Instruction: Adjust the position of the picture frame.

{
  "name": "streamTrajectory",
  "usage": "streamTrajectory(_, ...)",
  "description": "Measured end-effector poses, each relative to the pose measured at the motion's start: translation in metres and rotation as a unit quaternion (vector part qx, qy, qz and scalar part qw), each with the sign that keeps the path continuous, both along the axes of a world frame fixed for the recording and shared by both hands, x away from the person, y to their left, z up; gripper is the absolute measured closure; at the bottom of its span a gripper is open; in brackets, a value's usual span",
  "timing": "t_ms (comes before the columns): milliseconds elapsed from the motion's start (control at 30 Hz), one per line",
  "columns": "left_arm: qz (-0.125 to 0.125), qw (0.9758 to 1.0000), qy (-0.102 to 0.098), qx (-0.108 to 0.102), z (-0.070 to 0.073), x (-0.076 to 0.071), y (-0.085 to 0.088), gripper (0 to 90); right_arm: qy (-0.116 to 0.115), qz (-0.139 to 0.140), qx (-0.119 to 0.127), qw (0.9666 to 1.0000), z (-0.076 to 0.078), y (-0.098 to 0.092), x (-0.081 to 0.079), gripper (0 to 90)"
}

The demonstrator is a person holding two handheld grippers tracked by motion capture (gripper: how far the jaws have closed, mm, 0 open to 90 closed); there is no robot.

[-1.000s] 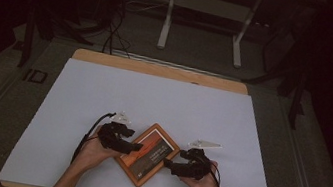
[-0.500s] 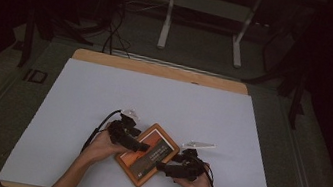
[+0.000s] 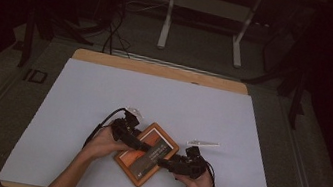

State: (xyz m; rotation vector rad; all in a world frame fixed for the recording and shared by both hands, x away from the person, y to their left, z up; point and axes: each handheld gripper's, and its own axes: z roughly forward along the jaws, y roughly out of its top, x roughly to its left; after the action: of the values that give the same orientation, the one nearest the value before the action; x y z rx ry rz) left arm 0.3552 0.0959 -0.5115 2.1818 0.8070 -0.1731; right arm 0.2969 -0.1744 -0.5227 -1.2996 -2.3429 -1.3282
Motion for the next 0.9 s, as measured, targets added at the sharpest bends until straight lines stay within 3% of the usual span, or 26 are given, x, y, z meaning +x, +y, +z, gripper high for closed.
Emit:
streamTrajectory(100, 0.013, 0.9998, -0.018, 0.003, 0.010, -0.004, 0.009, 38.7, -0.010, 0.004, -0.003, 0.9999, 0.007, 0.003, 0.002, 41.4)
streamTrajectory(267, 0.023, 0.9988, -0.041, -0.012, 0.021, -0.013, 0.025, 46.1, -0.024, 0.015, -0.009, 0.9996, 0.020, 0.015, 0.007, 49.4)
streamTrajectory(400, 0.038, 0.9963, -0.073, -0.027, 0.031, -0.028, 0.041, 51.7, -0.033, 0.041, 0.001, 0.9986, 0.033, 0.022, 0.010, 56.2)
streamTrajectory(533, 0.046, 0.9936, -0.093, -0.043, 0.034, -0.041, 0.055, 56.2, -0.068, 0.074, -0.019, 0.9948, 0.048, 0.032, 0.009, 58.5)
streamTrajectory(667, 0.027, 0.9937, -0.071, -0.083, 0.026, -0.040, 0.062, 45.2, -0.099, 0.102, -0.034, 0.9893, 0.060, 0.042, 0.007, 61.0)
streamTrajectory(733, 0.011, 0.9938, -0.060, -0.093, 0.023, -0.039, 0.060, 40.7, -0.114, 0.113, -0.044, 0.9860, 0.065, 0.047, 0.006, 61.1)
streamTrajectory(833, -0.004, 0.9938, -0.073, -0.084, 0.024, -0.044, 0.054, 42.4, -0.125, 0.127, -0.054, 0.9825, 0.068, 0.050, 0.006, 61.2)
streamTrajectory(900, 0.000, 0.9937, -0.079, -0.080, 0.025, -0.046, 0.055, 45.1, -0.120, 0.128, -0.055, 0.9829, 0.067, 0.048, 0.008, 61.8)
